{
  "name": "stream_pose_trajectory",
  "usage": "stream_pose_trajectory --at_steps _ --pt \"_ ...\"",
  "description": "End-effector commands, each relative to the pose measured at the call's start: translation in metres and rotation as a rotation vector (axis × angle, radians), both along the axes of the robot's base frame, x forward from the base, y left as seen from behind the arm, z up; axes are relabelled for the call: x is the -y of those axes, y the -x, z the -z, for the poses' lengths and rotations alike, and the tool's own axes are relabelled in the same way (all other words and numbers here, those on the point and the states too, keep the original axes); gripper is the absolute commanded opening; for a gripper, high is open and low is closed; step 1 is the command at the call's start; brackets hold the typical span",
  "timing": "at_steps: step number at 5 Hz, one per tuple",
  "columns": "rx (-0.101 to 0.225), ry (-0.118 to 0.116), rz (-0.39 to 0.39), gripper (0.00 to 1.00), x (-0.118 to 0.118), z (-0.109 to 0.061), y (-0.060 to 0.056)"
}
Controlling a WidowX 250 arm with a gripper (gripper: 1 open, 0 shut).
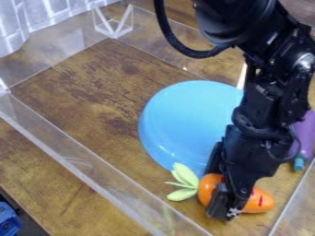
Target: Move the carrot to the right side
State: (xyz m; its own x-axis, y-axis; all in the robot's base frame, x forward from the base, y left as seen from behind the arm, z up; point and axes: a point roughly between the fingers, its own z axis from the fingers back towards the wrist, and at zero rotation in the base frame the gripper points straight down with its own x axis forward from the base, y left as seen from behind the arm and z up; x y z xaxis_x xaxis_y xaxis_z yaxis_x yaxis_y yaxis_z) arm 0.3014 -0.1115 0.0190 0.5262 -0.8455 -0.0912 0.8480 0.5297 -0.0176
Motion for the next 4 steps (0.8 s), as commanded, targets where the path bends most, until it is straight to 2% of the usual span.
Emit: stream_pose_trajectory --at_steps 1,4 --pt "0.017 0.008 -0.015 0.00 -0.0155 -0.0019 -0.0074" --pt "0.017 0.013 -0.004 0.00 -0.0156 -0.0013 -0.0109"
